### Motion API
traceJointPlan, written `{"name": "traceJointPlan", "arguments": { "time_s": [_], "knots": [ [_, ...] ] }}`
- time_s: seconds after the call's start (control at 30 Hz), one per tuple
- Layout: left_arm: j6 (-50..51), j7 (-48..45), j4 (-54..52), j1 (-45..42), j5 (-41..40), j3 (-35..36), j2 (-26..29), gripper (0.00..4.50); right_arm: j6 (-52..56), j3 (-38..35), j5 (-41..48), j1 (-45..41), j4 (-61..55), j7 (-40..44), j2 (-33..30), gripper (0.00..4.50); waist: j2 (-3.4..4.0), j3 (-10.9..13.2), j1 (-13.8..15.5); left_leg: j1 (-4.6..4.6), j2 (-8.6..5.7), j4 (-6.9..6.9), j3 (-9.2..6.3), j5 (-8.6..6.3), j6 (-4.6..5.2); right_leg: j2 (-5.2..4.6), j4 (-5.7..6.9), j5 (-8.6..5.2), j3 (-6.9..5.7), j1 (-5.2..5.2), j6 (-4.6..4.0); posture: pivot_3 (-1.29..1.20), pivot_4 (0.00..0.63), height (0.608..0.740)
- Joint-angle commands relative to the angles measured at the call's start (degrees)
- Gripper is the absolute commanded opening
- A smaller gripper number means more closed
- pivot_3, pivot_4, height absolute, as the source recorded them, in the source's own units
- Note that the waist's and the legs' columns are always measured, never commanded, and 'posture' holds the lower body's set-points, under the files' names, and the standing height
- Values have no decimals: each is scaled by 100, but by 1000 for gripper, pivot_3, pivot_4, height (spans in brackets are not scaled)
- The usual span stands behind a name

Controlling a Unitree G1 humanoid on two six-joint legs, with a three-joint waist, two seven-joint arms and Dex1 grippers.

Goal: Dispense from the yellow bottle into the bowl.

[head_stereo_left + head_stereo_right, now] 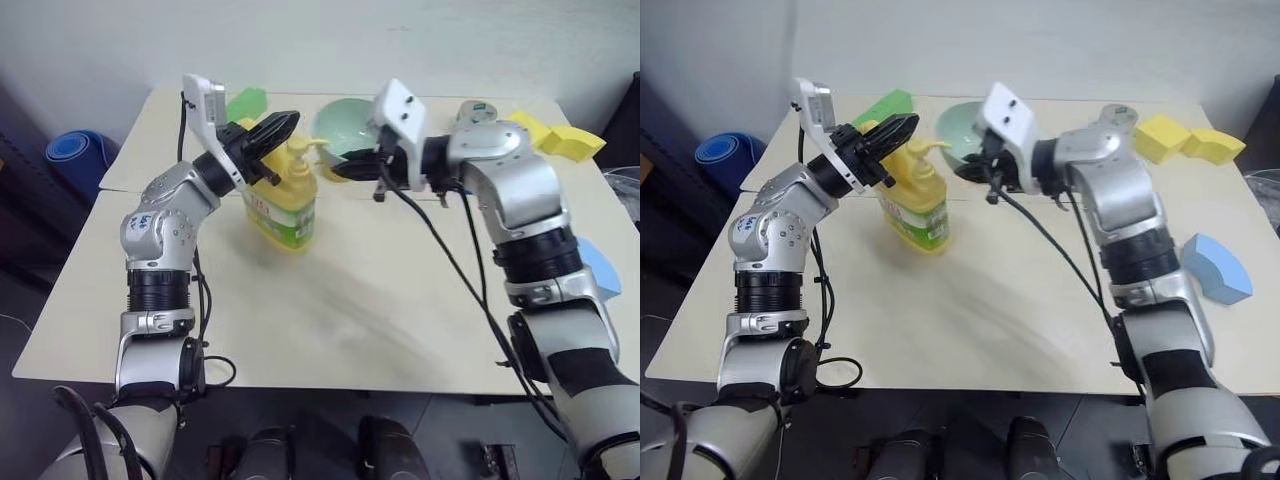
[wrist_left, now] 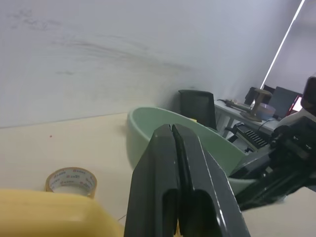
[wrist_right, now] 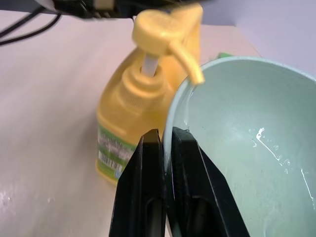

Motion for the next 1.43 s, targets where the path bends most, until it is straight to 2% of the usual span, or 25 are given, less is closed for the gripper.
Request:
{"name": "traceJointPlan", "arguments": {
  "time_s": [0.03,0.13,0.2,0.27,0.43,0.6,0.67,0.7,0.83,0.93,1.17,1.2,1.33,1.43],
  "knots": [
    [-546,-550,-391,10,-378,251,95,29,-145,-554,244,328,-581,37,-417,0,-5,4,6,-1,0,0,-2,0,0,0,0,0,-4,0,0,0,150,740],
    [-508,-1496,-1085,518,-769,187,446,29,-390,-836,322,1171,-840,232,-938,0,-6,5,7,-4,0,-2,-3,0,1,-1,-3,0,-9,1,0,0,150,740],
    [-596,-2096,-1467,1082,-662,-50,843,29,-762,-1007,280,1771,-760,277,-1214,0,-7,5,-2,0,0,-3,-2,-1,2,-1,-3,0,-9,3,0,0,150,740],
    [-527,-2352,-1744,1547,-688,-165,1096,29,-1184,-1081,147,2274,-589,253,-1427,0,-6,5,2,5,2,-8,8,-1,2,-2,-8,0,-13,3,0,0,150,740],
    [-884,-2666,-2345,3023,-536,-336,1256,29,-2557,-1198,-232,3494,289,65,-1702,0,-10,9,20,5,7,7,26,3,4,-2,-34,0,-3,17,1,0,150,740],
    [-1593,-2846,-2281,4154,-155,-407,1258,29,-3563,-1248,-270,3940,955,-23,-1559,0,-8,9,26,20,11,13,33,7,3,-2,-34,0,6,28,1,0,150,740],
    [-1947,-2869,-2120,4387,39,-401,1276,29,-3648,-1267,-206,3965,1125,1,-1524,0,-8,9,16,23,12,10,35,7,3,-2,-33,0,6,28,1,0,150,740],
    [-2209,-2854,-2004,4469,181,-376,1277,204,-3713,-1335,-93,3987,1198,9,-1463,0,-7,9,21,25,12,6,35,7,3,-1,-34,0,5,27,1,0,150,740],
    [-2505,-2519,-1735,4526,387,-232,1262,1030,-3647,-1654,431,4174,1228,172,-1296,1105,-7,9,75,23,15,12,31,7,2,1,-34,0,2,32,1,0,150,740],
    [-2660,-2315,-1678,4641,574,-227,1295,1845,-3761,-1859,705,4464,866,399,-1362,2020,-8,9,158,24,12,14,30,7,3,-2,-36,1,2,35,1,0,150,740],
    [-3352,-2150,-1543,5522,1186,-230,1602,3775,-3230,-2681,1813,6257,-1667,431,-1305,4224,-6,9,193,27,14,3,28,7,2,0,-37,0,-4,35,1,0,150,740],
    [-3475,-2046,-1533,5638,1279,-196,1601,3781,-3307,-2729,1796,6601,-1939,439,-1274,4474,-6,9,205,27,14,4,30,7,2,0,-39,0,-3,37,1,0,150,740],
    [-3610,-1718,-1572,6033,1429,-122,1606,3781,-3769,-2764,1522,7596,-2424,573,-1259,4474,-7,9,297,75,13,-4,36,4,3,0,-57,1,5,82,1,0,150,740],
    [-3595,-1435,-1749,6234,1491,-79,1589,3781,-4128,-2915,1331,7915,-2233,283,-1064,4474,-7,9,302,104,15,-9,39,-1,7,1,-88,0,7,124,-1,0,150,740]
  ]
}}
